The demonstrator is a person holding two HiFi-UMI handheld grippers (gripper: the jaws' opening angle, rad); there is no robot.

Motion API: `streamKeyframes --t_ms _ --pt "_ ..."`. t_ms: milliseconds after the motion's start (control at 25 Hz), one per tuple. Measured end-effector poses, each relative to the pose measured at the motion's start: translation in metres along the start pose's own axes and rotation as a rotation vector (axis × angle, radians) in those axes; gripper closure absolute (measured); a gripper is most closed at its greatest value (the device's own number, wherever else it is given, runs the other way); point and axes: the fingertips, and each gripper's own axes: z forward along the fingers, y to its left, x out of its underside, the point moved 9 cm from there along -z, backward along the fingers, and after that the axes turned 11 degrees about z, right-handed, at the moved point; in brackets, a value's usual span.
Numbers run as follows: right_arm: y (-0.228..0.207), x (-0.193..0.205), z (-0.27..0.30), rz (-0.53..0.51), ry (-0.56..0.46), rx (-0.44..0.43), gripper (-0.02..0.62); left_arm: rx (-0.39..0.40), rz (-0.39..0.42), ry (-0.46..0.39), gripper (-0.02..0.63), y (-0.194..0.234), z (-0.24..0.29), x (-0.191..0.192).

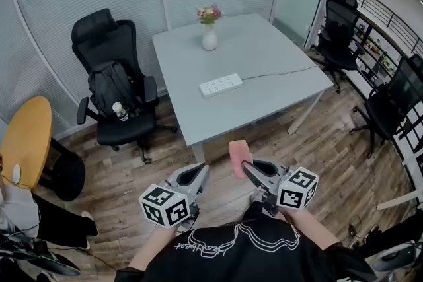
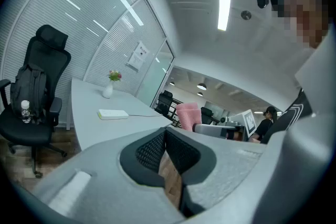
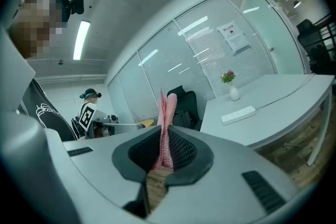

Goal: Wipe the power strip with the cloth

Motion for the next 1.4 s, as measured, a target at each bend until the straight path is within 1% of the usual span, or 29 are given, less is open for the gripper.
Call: streamKeyframes --t_ms 200,360,520,680,840,1000,1160,1280,1400 --pt "0.007 -0.004 -0.001 -0.008 -0.004 -0.003 0.558 0.005 0.005 -0.007 0.594 -0.004 -0.004 -0.006" --pt "0.011 -0.007 -0.003 -0.007 -0.018 -0.014 0.558 0.010 0.025 -0.010 0.594 -0.011 -0.007 -0.010" --pt "0.013 -0.008 -0.004 0.003 -0.028 -0.016 0.555 -0.003 0.032 -0.012 0.594 -0.013 -0.011 -0.011" --pt "0.007 -0.010 -0.005 0.027 -0.043 -0.024 0.555 -0.007 0.028 -0.017 0.594 -0.010 -0.008 -0.013" --pt "-0.004 -0.013 0.003 0.065 -0.040 -0.042 0.555 -0.014 0.021 -0.003 0.594 -0.003 0.001 -0.013" --pt "-0.024 -0.020 0.011 0.106 -0.046 -0.064 0.555 -0.026 0.021 0.008 0.594 0.007 0.017 -0.016" --pt "-0.056 -0.034 0.029 0.135 -0.022 -0.041 0.555 -0.049 0.006 0.035 0.594 0.029 0.039 -0.019" --pt "-0.085 -0.052 0.046 0.155 -0.014 -0.040 0.555 -0.063 -0.005 0.054 0.594 0.052 0.066 -0.026" --pt "-0.120 -0.071 0.065 0.201 -0.007 -0.032 0.557 -0.066 -0.020 0.073 0.594 0.073 0.100 -0.033"
